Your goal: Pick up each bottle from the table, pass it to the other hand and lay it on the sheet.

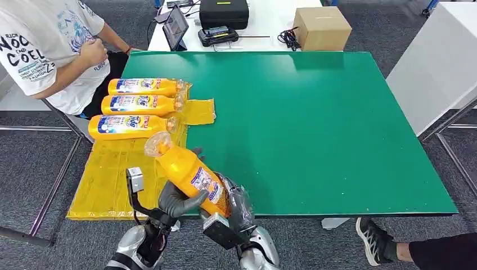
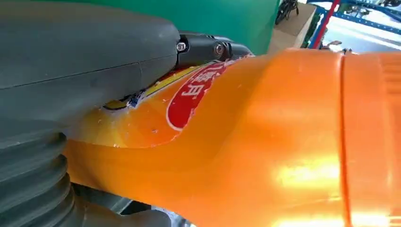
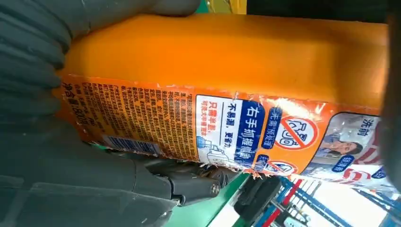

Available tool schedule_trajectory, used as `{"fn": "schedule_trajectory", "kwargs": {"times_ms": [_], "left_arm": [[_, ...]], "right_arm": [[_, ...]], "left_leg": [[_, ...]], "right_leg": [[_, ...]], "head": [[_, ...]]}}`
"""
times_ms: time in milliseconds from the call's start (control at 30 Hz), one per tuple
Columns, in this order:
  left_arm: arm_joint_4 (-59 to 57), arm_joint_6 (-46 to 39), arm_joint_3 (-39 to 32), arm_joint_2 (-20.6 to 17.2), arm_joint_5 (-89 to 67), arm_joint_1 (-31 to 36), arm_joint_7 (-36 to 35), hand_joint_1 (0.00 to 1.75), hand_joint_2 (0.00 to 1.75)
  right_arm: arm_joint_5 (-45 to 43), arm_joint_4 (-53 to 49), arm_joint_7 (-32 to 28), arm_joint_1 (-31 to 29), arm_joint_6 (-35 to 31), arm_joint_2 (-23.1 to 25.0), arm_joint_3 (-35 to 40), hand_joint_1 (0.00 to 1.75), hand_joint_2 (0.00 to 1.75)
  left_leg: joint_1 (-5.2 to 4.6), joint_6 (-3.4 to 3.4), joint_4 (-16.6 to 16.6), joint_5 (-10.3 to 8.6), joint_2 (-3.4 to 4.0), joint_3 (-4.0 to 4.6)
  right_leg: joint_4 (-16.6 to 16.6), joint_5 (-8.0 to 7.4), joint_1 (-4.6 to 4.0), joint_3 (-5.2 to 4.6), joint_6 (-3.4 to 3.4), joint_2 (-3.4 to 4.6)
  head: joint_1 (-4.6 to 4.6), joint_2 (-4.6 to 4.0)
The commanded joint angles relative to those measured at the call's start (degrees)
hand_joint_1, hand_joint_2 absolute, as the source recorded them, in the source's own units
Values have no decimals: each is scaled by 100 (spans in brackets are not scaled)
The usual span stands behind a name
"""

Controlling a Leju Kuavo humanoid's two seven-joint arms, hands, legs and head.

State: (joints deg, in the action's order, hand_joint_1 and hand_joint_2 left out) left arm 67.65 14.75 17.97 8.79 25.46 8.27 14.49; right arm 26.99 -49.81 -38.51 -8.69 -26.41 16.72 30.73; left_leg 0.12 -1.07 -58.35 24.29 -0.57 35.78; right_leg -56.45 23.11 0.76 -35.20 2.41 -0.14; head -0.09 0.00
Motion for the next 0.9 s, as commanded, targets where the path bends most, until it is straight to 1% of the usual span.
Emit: {"fn": "schedule_trajectory", "kwargs": {"times_ms": [33,67,133,167,200,267,300,367,400,467,500,600,633,667,733,767,800,867,900], "left_arm": [[-335,304,163,-161,276,307,-37,0,175],[-336,339,198,-169,268,310,-21,0,175],[-340,422,266,-195,234,305,1,0,175],[-341,463,307,-209,199,296,16,31,175],[-326,421,323,-195,107,287,77,148,175],[-326,421,323,-195,107,287,77,148,175],[-326,421,323,-195,107,287,77,175,175],[-351,406,336,-188,70,294,82,175,175],[-358,379,347,-191,-8,290,118,175,175],[-358,379,347,-191,-8,290,118,175,175],[-358,379,347,-191,-8,290,118,175,175],[-358,379,347,-191,-8,290,118,175,175],[-358,379,347,-191,-8,290,118,175,175],[-358,379,347,-191,-8,290,118,175,175],[-334,407,373,-199,-58,278,143,175,175],[-334,407,373,-199,-58,278,143,175,175],[-307,393,353,-186,-128,253,209,175,175],[-302,380,329,-176,-131,242,213,175,175],[-294,379,323,-171,-131,241,216,175,175]], "right_arm": [[-9,832,-31,-260,197,122,323,175,175],[-18,853,-37,-267,196,136,326,175,175],[-22,853,-49,-284,205,149,346,175,175],[-28,844,-49,-293,209,160,351,175,175],[-50,825,-36,-300,210,173,345,175,175],[-50,825,-36,-300,210,173,345,175,175],[-50,825,-36,-300,210,173,345,175,175],[-54,811,-26,-306,238,185,360,175,175],[-58,806,-11,-309,248,192,366,175,175],[-58,806,-11,-309,248,192,366,175,175],[-58,806,-11,-309,248,192,366,175,175],[-58,806,-11,-309,248,192,366,175,175],[-58,806,-11,-309,248,192,366,175,175],[-58,806,-11,-309,248,192,366,175,175],[-64,805,-8,-303,260,189,378,175,175],[-64,805,-8,-303,260,189,378,175,175],[-64,822,5,-303,292,196,400,175,175],[-60,832,15,-290,288,199,417,175,175],[-67,837,17,-290,295,202,415,175,175]], "left_leg": [[5,7,5,8,3,-27],[7,9,5,14,4,-42],[3,5,6,6,0,-25],[5,8,7,13,3,-40],[4,5,6,7,-1,-27],[6,8,5,15,2,-43],[3,5,4,7,-1,-23],[7,9,3,21,3,-54],[4,5,3,9,-1,-27],[6,8,4,16,6,-45],[3,6,3,9,1,-28],[5,8,5,12,2,-39],[3,6,3,7,1,-24],[4,8,5,13,2,-39],[4,5,3,6,1,-20],[4,7,3,11,1,-31],[2,5,3,6,1,-20],[6,8,3,17,3,-42],[4,6,4,8,1,-25]], "right_leg": [[6,7,-6,27,-9,0],[6,13,-8,42,-13,0],[5,7,-4,24,-8,-3],[6,13,-7,38,-12,-1],[6,9,-5,26,-9,-4],[6,16,-7,42,-12,-2],[3,8,-4,22,-7,-4],[4,21,-9,53,-14,-2],[3,10,-5,27,-8,-4],[4,15,-8,43,-12,2],[2,10,-4,27,-9,-3],[5,13,-6,37,-11,-2],[3,8,-5,22,-8,-2],[3,14,-6,37,-12,-2],[3,7,-5,19,-7,-2],[3,12,-5,29,-10,-3],[2,8,-3,18,-7,-2],[2,17,-7,40,-12,-1],[4,9,-5,24,-8,-2]], "head": [[2,0],[2,0],[2,0],[0,0],[2,0],[0,0],[0,0],[0,0],[2,0],[2,0],[2,0],[2,0],[2,0],[0,0],[2,0],[2,0],[2,0],[0,0],[2,0]]}}
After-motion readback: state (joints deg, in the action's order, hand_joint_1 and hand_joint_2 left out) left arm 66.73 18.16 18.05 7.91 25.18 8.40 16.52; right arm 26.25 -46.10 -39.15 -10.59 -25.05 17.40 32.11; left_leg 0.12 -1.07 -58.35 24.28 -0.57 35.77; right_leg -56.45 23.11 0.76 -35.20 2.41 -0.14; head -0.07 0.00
